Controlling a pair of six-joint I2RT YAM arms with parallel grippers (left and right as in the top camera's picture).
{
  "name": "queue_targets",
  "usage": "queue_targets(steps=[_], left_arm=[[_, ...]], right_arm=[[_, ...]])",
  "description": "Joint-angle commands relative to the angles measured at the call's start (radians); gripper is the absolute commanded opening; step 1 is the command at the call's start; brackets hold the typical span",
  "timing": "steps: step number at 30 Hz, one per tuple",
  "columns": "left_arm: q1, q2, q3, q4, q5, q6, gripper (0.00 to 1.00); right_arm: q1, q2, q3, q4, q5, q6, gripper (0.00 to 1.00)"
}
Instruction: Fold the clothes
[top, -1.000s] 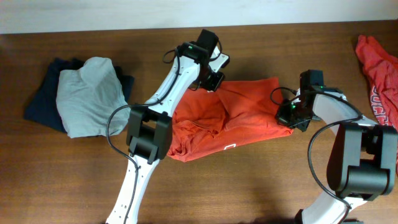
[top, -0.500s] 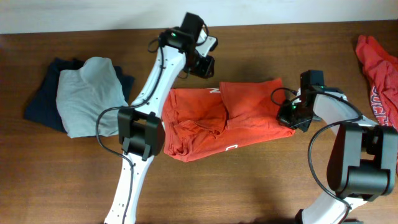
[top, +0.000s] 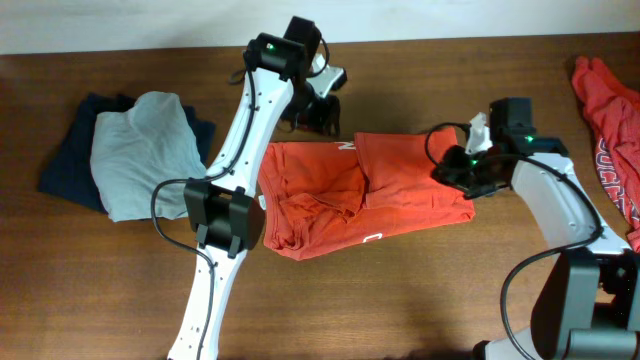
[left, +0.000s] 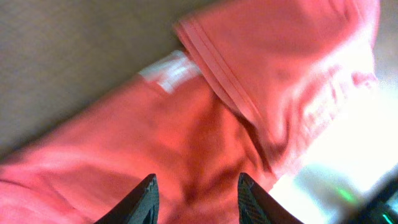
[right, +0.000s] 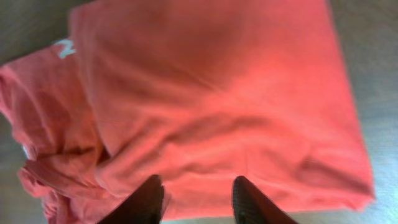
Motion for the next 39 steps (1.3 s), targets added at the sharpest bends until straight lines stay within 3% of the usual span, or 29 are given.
queue_targets(steps=[1,4,6,14,16,27,33,39], left_arm=[[-0.053,0.007,0.016,-0.063,0.106,0.054,0.41],[-0.115,0.009,0.015,-0.089,0.093,0.053,0.41],[-0.160,0.009,0.014,-0.091,0.055,0.038,0.42],[-0.320,0.034,-0.051,-0.076,-0.330,-0.008,0.41],[-0.338,0.040,-0.084,-0.043,-0.354,-0.008,0.41],[-0.349,0.041,-0.334,0.131,-0.354,-0.008,0.31],[-0.350,0.040,-0.385,0.013,-0.303,-0.008,0.18],[-0.350,0.038,-0.378,-0.045,-0.298,-0.008,0.17]], right_arm=[[-0.015,0.007,0.009,0.053,0.005,0.021,0.45],[-0.048,0.007,0.009,0.160,0.006,0.071,0.44],[-0.056,0.007,0.009,0.214,0.004,0.091,0.34],[-0.059,0.055,0.008,0.340,0.007,0.301,0.11],[-0.064,0.081,0.008,0.348,-0.005,0.359,0.08],[-0.096,0.170,0.009,0.412,-0.120,0.413,0.07],[-0.094,0.171,0.008,0.421,-0.115,0.412,0.07],[-0.093,0.173,0.008,0.414,-0.098,0.412,0.07]])
